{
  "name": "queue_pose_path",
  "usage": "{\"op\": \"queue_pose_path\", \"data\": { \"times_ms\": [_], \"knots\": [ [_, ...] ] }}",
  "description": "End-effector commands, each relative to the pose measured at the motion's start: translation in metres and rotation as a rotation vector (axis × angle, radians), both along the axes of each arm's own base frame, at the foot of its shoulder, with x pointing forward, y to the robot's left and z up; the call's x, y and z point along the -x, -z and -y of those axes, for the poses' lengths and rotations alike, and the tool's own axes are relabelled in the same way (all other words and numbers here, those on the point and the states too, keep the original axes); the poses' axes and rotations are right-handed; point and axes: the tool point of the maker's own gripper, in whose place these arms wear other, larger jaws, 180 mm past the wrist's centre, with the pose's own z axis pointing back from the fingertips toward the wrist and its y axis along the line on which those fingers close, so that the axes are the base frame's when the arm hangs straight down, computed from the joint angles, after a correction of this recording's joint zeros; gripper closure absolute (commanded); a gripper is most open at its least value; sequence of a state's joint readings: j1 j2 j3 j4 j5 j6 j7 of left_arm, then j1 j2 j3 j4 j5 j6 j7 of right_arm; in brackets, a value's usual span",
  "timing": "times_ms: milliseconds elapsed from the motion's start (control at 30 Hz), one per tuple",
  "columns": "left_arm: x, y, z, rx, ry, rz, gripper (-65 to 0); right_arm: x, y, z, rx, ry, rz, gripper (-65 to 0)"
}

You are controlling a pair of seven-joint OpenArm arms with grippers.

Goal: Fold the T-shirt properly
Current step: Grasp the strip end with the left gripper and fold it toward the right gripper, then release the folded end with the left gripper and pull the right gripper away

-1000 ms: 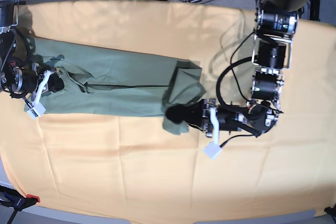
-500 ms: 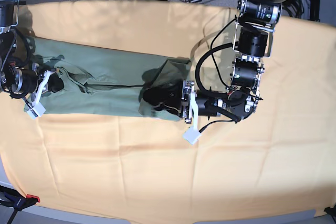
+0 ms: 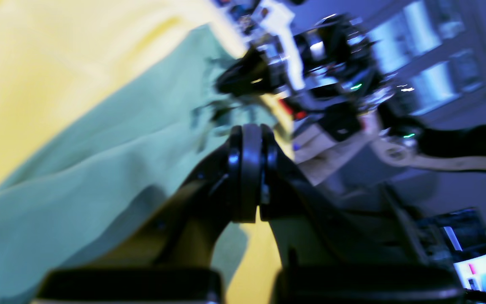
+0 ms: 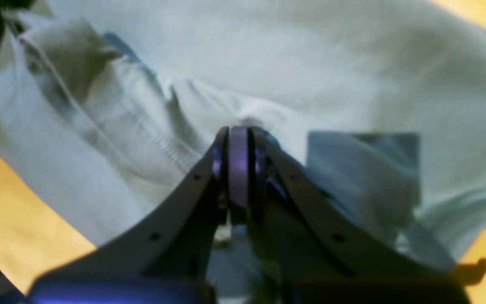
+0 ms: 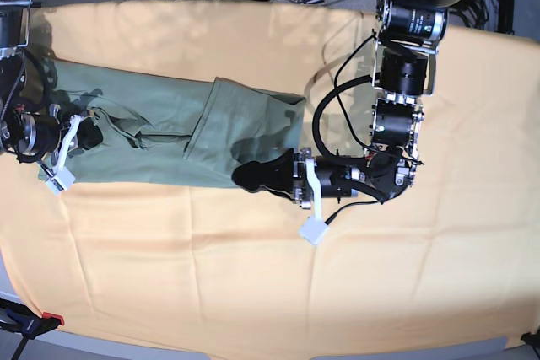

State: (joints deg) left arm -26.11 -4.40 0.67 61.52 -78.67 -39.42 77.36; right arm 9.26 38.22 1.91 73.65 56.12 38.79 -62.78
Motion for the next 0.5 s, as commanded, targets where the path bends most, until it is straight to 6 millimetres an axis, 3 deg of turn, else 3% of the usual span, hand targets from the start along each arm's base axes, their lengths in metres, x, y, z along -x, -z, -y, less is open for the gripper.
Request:
{"op": "queue_pose_path", "data": {
  "times_ms": [0, 100, 133, 167, 267, 300, 467],
  "knots": [
    [-0.01, -0.019, 0.001, 0.025, -0.01, 0.049, 0.0, -0.019, -0.025, 0.008, 0.002, 0.01, 0.075, -4.9],
    [-0.01, -0.011, -0.002, -0.023, -0.009, 0.05, 0.0, -0.037, -0.048, 0.015, 0.007, 0.027, 0.134, -5.2],
    [-0.01, -0.008, -0.002, -0.037, -0.009, 0.051, 0.0, -0.043, -0.056, 0.018, 0.006, 0.036, 0.157, -8.4],
    [-0.011, -0.005, -0.004, -0.054, -0.01, 0.051, 0.0, -0.048, -0.064, 0.022, 0.006, 0.048, 0.177, -14.5],
    [-0.012, 0.003, -0.01, -0.111, -0.012, 0.055, 0.0, -0.06, -0.089, 0.036, -0.007, 0.098, 0.248, -42.1],
    [-0.014, 0.004, -0.014, -0.128, -0.016, 0.059, 0.0, -0.063, -0.098, 0.041, -0.021, 0.12, 0.271, -47.7],
    [-0.031, -0.005, -0.043, -0.19, -0.051, 0.105, 0.0, -0.051, -0.119, 0.063, -0.139, 0.234, 0.245, -49.7]
  ]
}}
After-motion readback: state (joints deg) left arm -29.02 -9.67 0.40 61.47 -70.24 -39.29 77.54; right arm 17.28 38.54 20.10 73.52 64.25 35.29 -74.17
